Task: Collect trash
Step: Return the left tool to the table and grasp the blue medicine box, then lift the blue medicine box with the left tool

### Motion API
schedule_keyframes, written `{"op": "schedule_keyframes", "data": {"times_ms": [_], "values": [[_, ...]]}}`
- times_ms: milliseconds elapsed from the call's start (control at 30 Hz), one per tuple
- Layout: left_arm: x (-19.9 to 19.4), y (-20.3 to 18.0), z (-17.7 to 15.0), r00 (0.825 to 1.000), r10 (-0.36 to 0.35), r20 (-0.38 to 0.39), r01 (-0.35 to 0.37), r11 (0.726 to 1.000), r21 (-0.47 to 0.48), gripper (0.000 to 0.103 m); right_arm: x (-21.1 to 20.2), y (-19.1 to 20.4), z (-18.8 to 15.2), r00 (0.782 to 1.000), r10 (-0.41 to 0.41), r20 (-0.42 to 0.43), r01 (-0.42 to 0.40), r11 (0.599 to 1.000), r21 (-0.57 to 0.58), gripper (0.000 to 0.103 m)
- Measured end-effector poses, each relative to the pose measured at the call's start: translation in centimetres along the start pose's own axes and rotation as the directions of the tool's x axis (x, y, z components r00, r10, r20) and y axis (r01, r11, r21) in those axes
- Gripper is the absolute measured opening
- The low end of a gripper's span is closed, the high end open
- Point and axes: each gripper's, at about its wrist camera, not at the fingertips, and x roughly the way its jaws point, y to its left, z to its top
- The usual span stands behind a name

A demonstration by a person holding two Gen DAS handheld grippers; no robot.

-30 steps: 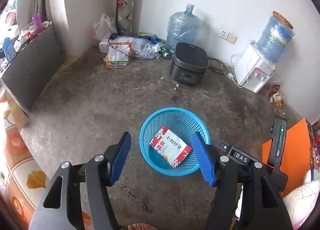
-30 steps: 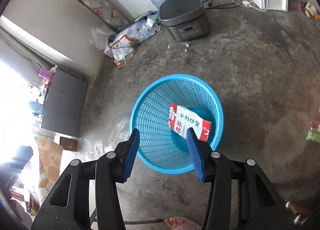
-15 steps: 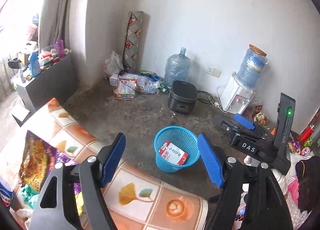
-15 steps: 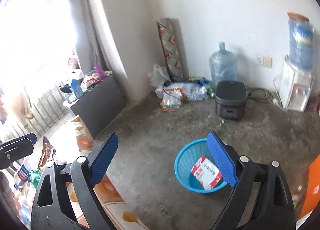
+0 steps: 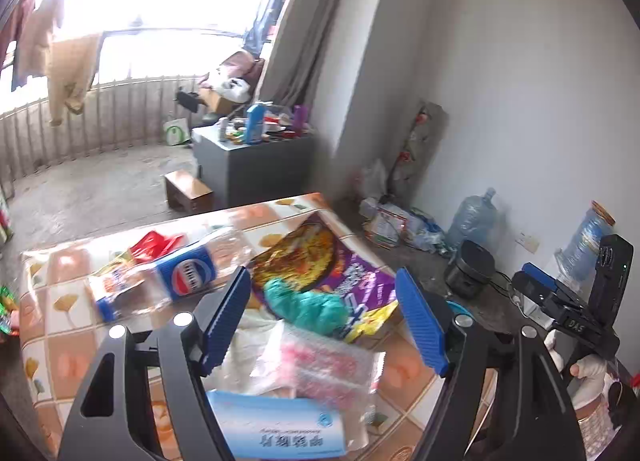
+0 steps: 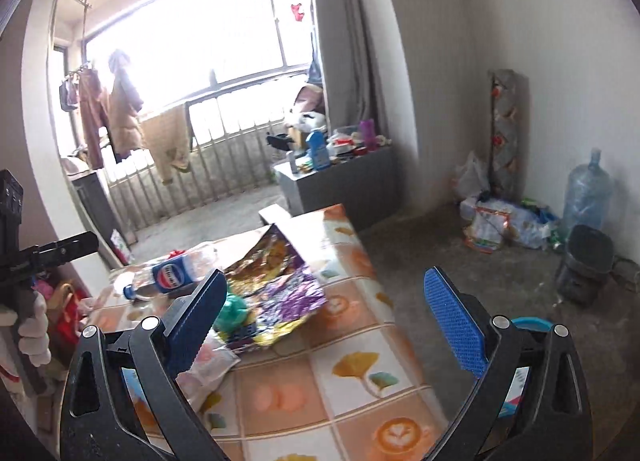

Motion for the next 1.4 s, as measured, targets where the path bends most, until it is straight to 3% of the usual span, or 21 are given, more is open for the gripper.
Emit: {"op": "schedule_keyframes", "data": {"times_ms": [100,200,333,433,500,600,667,733,900,1067,1200,1400], "values": [[-1.6,3.3,-1.8,0.998,0.057,-0.014,-0.058,0.997,-0.055,0.073,2.0,2.0,-0.4,0.991,0.101,-0.088,-0.099,0.995,0.027,0.093],[-2.4,5.7,-3.8,0.997,0.066,-0.043,-0.07,0.991,-0.113,0.073,3.3,3.9,-1.0,0.976,0.157,-0.153,-0.149,0.987,0.061,0.088],[-1.8,7.1,-6.2,0.995,0.02,-0.099,-0.038,0.983,-0.181,0.071,3.8,6.0,-2.4,0.962,0.166,-0.218,-0.152,0.985,0.079,0.081],[-0.8,6.4,-8.0,0.987,-0.053,-0.154,0.023,0.981,-0.194,0.061,4.8,7.2,-3.1,0.944,0.189,-0.271,-0.178,0.982,0.066,0.076],[-0.6,5.9,-9.1,0.976,-0.124,-0.181,0.086,0.975,-0.206,0.055,5.9,8.3,-3.4,0.932,0.196,-0.304,-0.192,0.98,0.043,0.072],[0.6,4.8,-10.9,0.934,-0.26,-0.245,0.191,0.943,-0.271,0.051,8.6,9.5,-3.6,0.907,0.213,-0.362,-0.218,0.976,0.027,0.071],[1.6,4.3,-11.9,0.916,-0.289,-0.278,0.202,0.931,-0.305,0.051,10.6,10.5,-3.9,0.887,0.208,-0.412,-0.228,0.974,0.001,0.071],[2.5,4.2,-12.5,0.909,-0.29,-0.3,0.185,0.925,-0.331,0.051,12.4,11.4,-4.7,0.866,0.177,-0.467,-0.22,0.975,-0.039,0.071],[3.8,5.3,-13.3,0.909,-0.269,-0.319,0.136,0.913,-0.384,0.05,14.3,12.6,-6.8,0.815,0.115,-0.568,-0.218,0.969,-0.116,0.071],[3.7,5.3,-12.9,0.915,-0.238,-0.325,0.111,0.924,-0.365,0.05,13.4,13.0,-7.9,0.793,0.076,-0.604,-0.226,0.958,-0.176,0.066],[3.5,5.8,-12.7,0.921,-0.221,-0.322,0.096,0.927,-0.362,0.05,12.6,11.9,-8.1,0.771,0.106,-0.628,-0.223,0.969,-0.11,0.056],[3.4,6.8,-12.2,0.932,-0.166,-0.321,0.045,0.935,-0.353,0.05,10.3,11.2,-9.3,0.737,0.17,-0.654,-0.221,0.975,0.005,0.051]]}}
